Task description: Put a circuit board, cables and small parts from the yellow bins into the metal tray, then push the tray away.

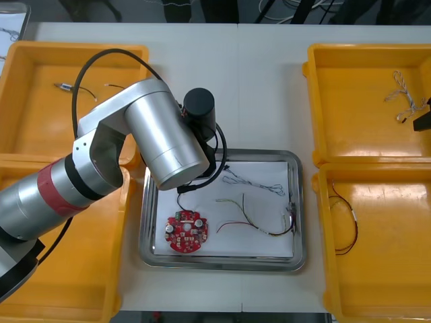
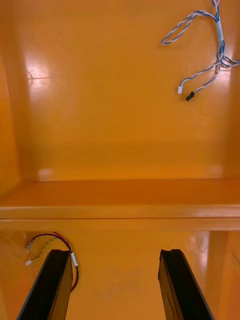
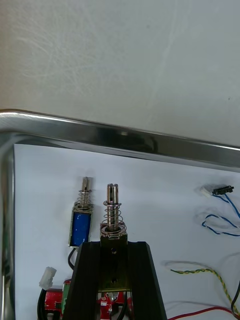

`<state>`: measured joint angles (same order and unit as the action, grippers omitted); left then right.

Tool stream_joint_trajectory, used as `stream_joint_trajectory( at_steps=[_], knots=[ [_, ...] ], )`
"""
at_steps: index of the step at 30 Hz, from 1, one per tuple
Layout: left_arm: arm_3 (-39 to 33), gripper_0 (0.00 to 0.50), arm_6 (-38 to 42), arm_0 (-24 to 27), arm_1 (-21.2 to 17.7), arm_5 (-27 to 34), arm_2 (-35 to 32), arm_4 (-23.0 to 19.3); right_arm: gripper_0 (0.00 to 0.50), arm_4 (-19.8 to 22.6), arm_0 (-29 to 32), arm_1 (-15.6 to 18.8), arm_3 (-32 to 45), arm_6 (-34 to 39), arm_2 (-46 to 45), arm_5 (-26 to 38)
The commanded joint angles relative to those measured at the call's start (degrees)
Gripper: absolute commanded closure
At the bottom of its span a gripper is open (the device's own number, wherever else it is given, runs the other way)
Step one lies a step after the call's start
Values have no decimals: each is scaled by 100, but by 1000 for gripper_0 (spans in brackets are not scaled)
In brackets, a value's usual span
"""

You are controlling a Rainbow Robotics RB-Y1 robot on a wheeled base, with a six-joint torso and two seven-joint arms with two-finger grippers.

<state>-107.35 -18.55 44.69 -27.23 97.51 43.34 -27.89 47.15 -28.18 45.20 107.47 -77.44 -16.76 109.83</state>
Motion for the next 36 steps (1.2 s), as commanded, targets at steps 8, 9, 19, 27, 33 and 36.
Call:
stream_joint_trajectory(
  at_steps=[8, 9, 19, 27, 33, 36],
  knots=[
    [144, 500, 378, -189, 148, -479, 421, 187, 0, 92, 717, 287, 722, 334, -434, 17],
    [205, 500, 378, -189, 165, -549, 430, 196, 0, 101, 770, 287, 793, 352, -443, 17],
    [504, 500, 387, -180, 218, -831, 492, 337, 0, 163, 1262, 287, 1302, 510, -487, 17],
    [443, 500, 422, -189, 218, -831, 483, 319, 0, 207, 1499, 287, 1593, 633, -504, 17],
    [381, 497, 475, -189, 218, -831, 492, 302, 0, 268, 1508, 287, 1610, 668, -522, 17],
    [364, 197, 510, -189, 218, -822, 492, 302, 0, 295, 1508, 287, 1601, 686, -522, 17]
  ],
)
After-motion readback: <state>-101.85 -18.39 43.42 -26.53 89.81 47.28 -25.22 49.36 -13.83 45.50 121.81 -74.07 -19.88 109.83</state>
